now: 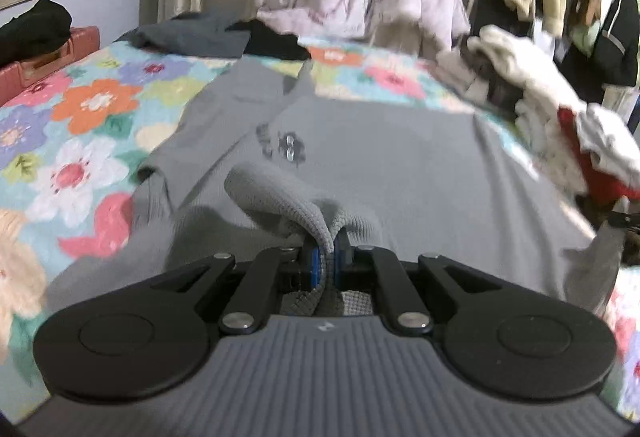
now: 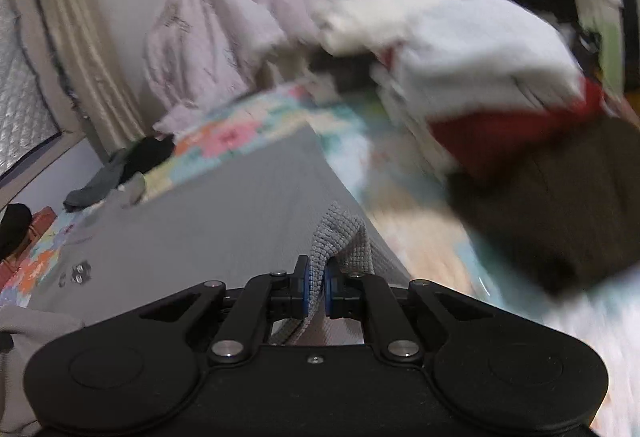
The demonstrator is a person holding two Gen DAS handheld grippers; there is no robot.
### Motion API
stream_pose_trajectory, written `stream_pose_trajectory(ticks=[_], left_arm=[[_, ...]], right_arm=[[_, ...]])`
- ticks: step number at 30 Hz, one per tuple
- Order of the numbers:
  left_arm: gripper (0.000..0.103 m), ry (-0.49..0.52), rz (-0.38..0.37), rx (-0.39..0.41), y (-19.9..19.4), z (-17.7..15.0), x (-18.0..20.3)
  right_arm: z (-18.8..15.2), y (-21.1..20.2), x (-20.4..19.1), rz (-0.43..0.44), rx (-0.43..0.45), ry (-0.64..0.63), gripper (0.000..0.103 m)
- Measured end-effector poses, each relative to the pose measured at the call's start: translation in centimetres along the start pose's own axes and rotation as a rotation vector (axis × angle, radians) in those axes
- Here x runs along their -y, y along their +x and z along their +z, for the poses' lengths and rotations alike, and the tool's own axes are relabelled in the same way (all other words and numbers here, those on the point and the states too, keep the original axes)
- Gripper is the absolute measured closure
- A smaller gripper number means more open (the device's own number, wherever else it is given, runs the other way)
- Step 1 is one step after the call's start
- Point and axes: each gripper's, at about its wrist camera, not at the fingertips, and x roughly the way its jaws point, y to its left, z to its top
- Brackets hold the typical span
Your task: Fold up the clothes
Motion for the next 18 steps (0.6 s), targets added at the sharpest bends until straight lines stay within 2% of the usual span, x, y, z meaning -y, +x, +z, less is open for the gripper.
stream_pose_trajectory(ticks=[4, 7, 10, 12, 13, 14, 16, 18], left_arm=[[0.097, -0.025, 0.069, 0.029, 0.9, 0.1, -1.2], [0.096, -0.045, 0.147, -0.001, 2.0, -0.4, -2.8], [0.094, 0.021, 0.17, -0.056, 3.0, -0.9, -2.6], [0.09, 0.081, 0.183, -0.088, 3.5, -1.2, -1.9], [0.082, 0.111, 0.19, -0.104, 3.8, -1.4, -1.6], [0.076, 0.118, 0.19, -0.111, 3.7, -1.4, -1.3], [0.064, 0.116, 0.212, -0.12, 3.3, -1.1, -1.1], [0.058, 0.128, 0.252, -0.111, 2.1, -0.8, -0.7]], right_arm=[[2.0, 3.8, -2.1, -0.005, 0.013, -0.099, 0.094], [3.0, 5.9, -3.1, -0.043, 0.033, -0.151, 0.094], [2.8, 7.1, -4.5, -0.112, 0.025, -0.237, 0.094], [2.0, 7.8, -5.1, -0.138, -0.032, -0.254, 0.093], [1.6, 7.7, -5.0, -0.146, -0.051, -0.236, 0.089], [1.2, 7.3, -4.7, -0.157, -0.055, -0.204, 0.075], [0.5, 6.5, -3.6, -0.169, -0.055, -0.129, 0.053], [0.1, 5.3, -1.9, -0.162, -0.047, -0.038, 0.051]])
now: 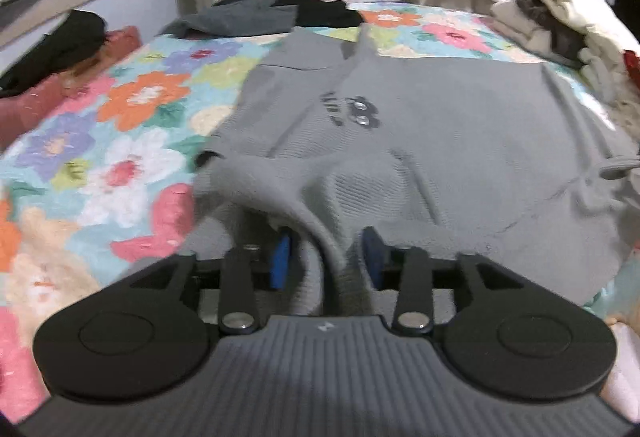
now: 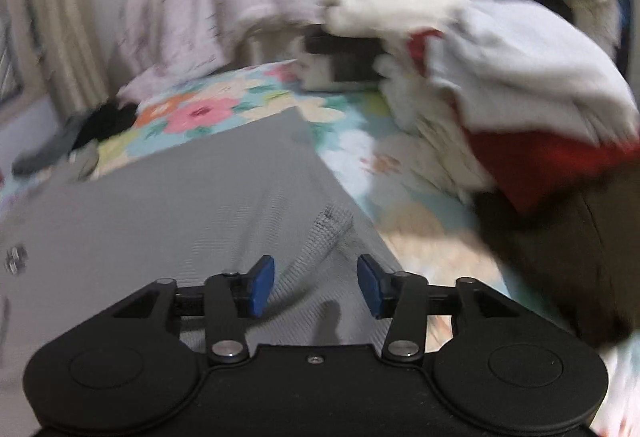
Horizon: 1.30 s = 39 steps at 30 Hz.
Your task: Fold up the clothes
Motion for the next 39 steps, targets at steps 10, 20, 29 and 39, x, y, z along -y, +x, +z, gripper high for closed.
stream_pose_trajectory(ticks=[10, 20, 29, 39], left_arm=[[0.036, -0.076, 0.053, -0.063, -4.3, -0.8, -1.8], [0.031, -0.311, -0.145, -0.22, -4.1, -3.1, -1.3], [0.031, -0.385, -0.12, -0.275, -2.7, -4.3, -1.5], [0.031, -0.392, -0.094, -0.278, -2.3, -4.4, -2.0]], right_arm=[[-3.2, -4.7, 5.8, -0.068, -0.079, 0.129, 0.05], [-1.9, -1.6, 8.1, 0.117, -0.137, 0.247, 0.05], [-2.4, 5.7, 5.8, 0.163, -0.069, 0.347, 0.042], [-0.7, -1.2, 4.5, 0.042, 0.073, -0.007, 0.093]])
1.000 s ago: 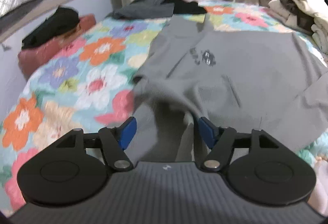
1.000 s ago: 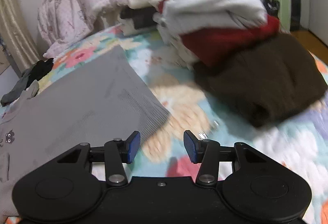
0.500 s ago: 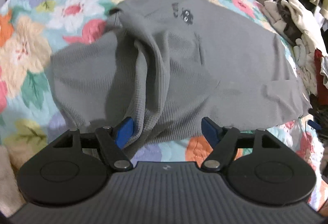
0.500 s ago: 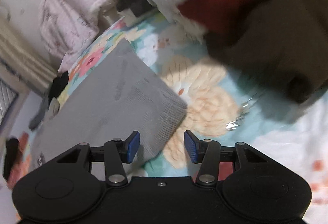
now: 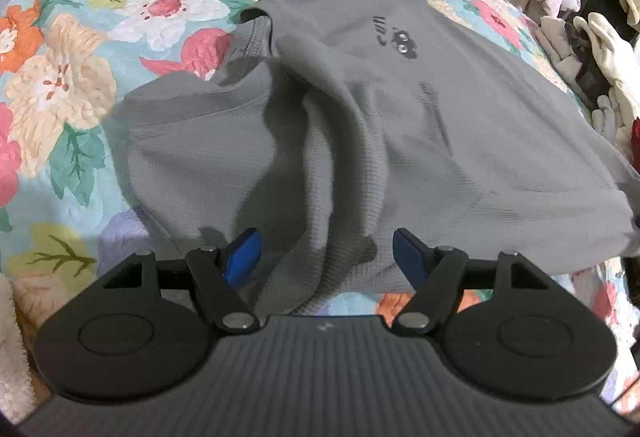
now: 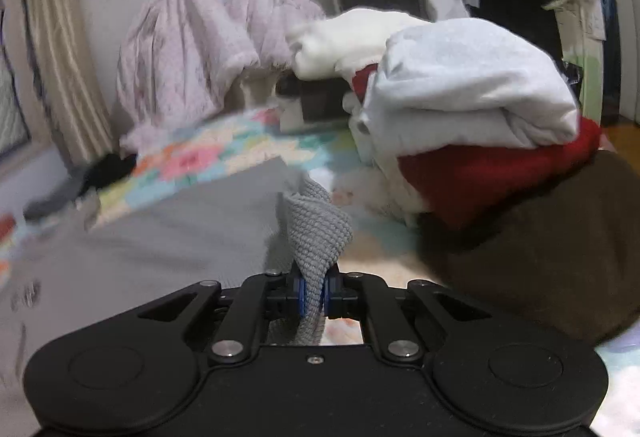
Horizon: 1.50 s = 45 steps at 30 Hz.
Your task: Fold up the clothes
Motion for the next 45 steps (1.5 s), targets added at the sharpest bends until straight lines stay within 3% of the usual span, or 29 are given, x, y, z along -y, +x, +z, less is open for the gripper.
stream_pose_trajectory(ticks=[4, 6, 10, 12, 14, 15, 20, 24, 27, 30, 31, 32, 33, 36, 38, 40, 41, 43, 45], left_arm=[[0.031, 0.017, 0.023, -0.025, 0.4, -0.2, -0.7], [0.031, 0.012, 0.036, 0.001, -0.4, 0.1, -1.4], [0.031, -0.017, 0.083, 0.056, -1.9, 0.9, -2.8], [0.031, -0.032, 0.094, 0.073, -2.4, 1.4, -3.6], [0.031, -0.025, 0.127, 0.09, -2.8, 1.8, -4.3], [0.031, -0.021, 0.146, 0.101, -3.1, 2.1, -4.6], [0.028, -0.041, 0.198, 0.154, -4.5, 3.5, -6.9], [0.025, -0.044, 0.166, 0.08, -2.3, 4.6, -8.7], [0.025, -0.02, 0.112, 0.041, 0.0, 5.2, -8.7], [0.025, 0.027, 0.094, 0.077, 1.5, 5.7, -8.2], [0.037, 0.039, 0.083, 0.093, 1.9, 5.8, -8.1], [0.08, 0.061, 0.079, 0.116, 1.7, 5.7, -7.8], [0.09, 0.087, 0.076, 0.143, 1.2, 5.6, -7.4], [0.09, 0.165, 0.068, 0.224, -0.2, 5.1, -6.3], [0.09, 0.265, 0.161, 0.3, -2.0, 4.3, -4.6], [0.091, 0.372, 0.335, 0.33, -2.5, 3.5, -2.8], [0.091, 0.367, 0.399, 0.31, -2.0, 3.3, -2.7], [0.091, 0.297, 0.449, 0.213, 0.0, 3.5, -4.0], [0.09, 0.256, 0.425, 0.176, 0.3, 3.9, -4.8]], right_arm=[[-2.6, 2.1, 3.7, -0.1, -0.13, 0.114, 0.071], [-3.0, 1.3, 4.7, -0.122, -0.103, 0.206, 0.067], [-1.4, -2.0, 2.3, -0.254, -0.014, 0.026, 0.062], [0.0, -3.9, 0.7, -0.202, 0.036, -0.023, 0.061], [1.4, -4.9, -1.6, -0.103, 0.058, -0.074, 0.047], [1.9, -4.7, -3.2, -0.032, 0.044, -0.095, 0.046], [2.2, -1.6, -12.2, 0.366, -0.092, -0.19, 0.046], [1.2, 2.2, -19.7, 0.601, -0.268, -0.228, 0.046], [0.4, 4.5, -23.6, 0.67, -0.354, -0.271, 0.046], [-0.5, 6.3, -27.0, 0.722, -0.427, -0.323, 0.046], [-0.9, 6.6, -27.8, 0.731, -0.446, -0.341, 0.046], [-1.2, 7.1, -28.4, 0.737, -0.469, -0.345, 0.045], [-1.6, 7.4, -29.0, 0.743, -0.492, -0.347, 0.045], [-3.0, 7.9, -30.0, 0.752, -0.548, -0.34, 0.045], [-4.2, 7.9, -30.8, 0.788, -0.558, -0.376, 0.045], [-4.8, 7.9, -31.4, 0.784, -0.54, -0.404, 0.045], [-4.9, 7.9, -31.2, 0.783, -0.538, -0.394, 0.045], [-5.1, 7.9, -30.9, 0.782, -0.536, -0.376, 0.045], [-5.2, 7.7, -30.7, 0.786, -0.53, -0.388, 0.047]])
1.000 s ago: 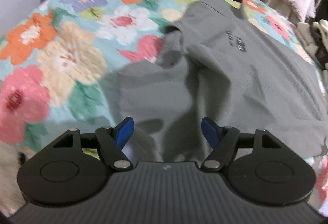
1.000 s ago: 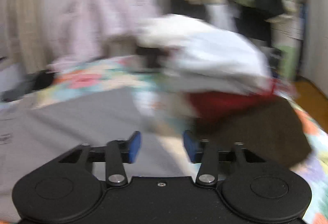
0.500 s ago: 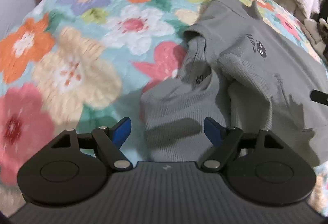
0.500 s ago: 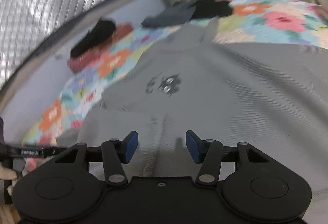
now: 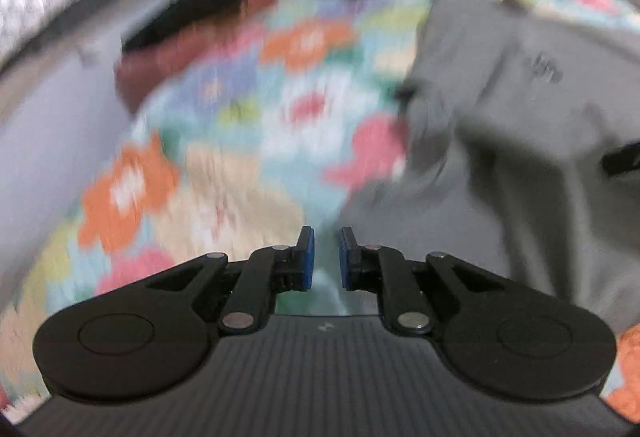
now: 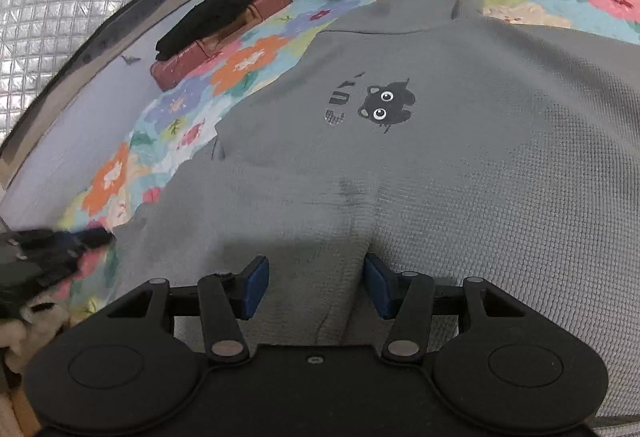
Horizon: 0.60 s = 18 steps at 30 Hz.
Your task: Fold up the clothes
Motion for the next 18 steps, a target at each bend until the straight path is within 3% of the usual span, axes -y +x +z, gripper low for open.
stream_pose_trajectory(ticks=[1, 2, 6, 8, 9, 13, 16, 18], left_arm=[[0.088, -0.026, -0.042, 0.034, -0.7, 0.2, -0.5], [0.086, -0.052, -0.095, 0.059, -1.5, 0.5, -0.9], [0.07, -0.128, -0.343, 0.104, -4.1, 0.5, -2.4], [0.058, -0.112, -0.451, 0.105, -4.8, 0.0, -2.0], [0.057, -0.092, -0.492, 0.1, -5.0, -0.3, -1.6], [0.052, -0.012, -0.519, 0.052, -4.4, -1.6, 0.7], [0.052, 0.07, -0.496, 0.016, -3.3, -2.0, 2.8], [0.065, 0.106, -0.477, 0.005, -2.8, -2.2, 3.6]], right_arm=[[-0.1, -0.1, -0.1, -0.005, -0.002, -0.024, 0.067], [-0.1, -0.2, -0.5, -0.025, -0.004, -0.077, 0.095], [0.1, -2.1, -1.6, -0.028, 0.093, -0.144, 0.097], [0.3, -3.5, -2.1, -0.093, 0.163, -0.171, 0.098], [0.2, -4.0, -2.4, -0.13, 0.186, -0.191, 0.098], [-0.4, -3.8, -1.9, -0.219, 0.137, -0.165, 0.097], [-0.9, -3.3, -0.9, -0.245, 0.087, -0.095, 0.087], [-0.9, -3.7, -1.1, -0.283, 0.091, -0.084, 0.08]])
